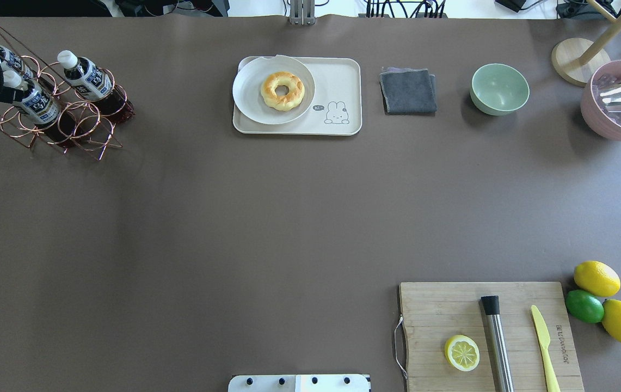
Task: Place tea on tray
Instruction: 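Reach the left gripper down into the copper rack and grasp a tea bottle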
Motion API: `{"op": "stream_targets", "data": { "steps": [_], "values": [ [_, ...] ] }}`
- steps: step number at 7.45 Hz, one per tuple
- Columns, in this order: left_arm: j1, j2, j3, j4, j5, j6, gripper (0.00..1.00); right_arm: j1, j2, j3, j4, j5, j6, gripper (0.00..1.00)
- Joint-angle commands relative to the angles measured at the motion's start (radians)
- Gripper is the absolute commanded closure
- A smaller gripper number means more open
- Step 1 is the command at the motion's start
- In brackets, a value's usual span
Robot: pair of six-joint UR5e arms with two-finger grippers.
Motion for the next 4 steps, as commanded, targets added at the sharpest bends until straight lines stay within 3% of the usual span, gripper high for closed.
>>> {"op": "stream_targets", "data": {
  "steps": [1,4],
  "values": [
    [0.000,-0.030,0.051,-0.042,0.000,-0.006,0.09,0.000,0.001,0.003,0.001,-0.006,-0.006,0.00],
    [0.000,-0.033,0.057,-0.042,0.000,-0.009,0.17,0.000,0.003,0.005,0.009,-0.006,-0.008,0.00]
  ]
}}
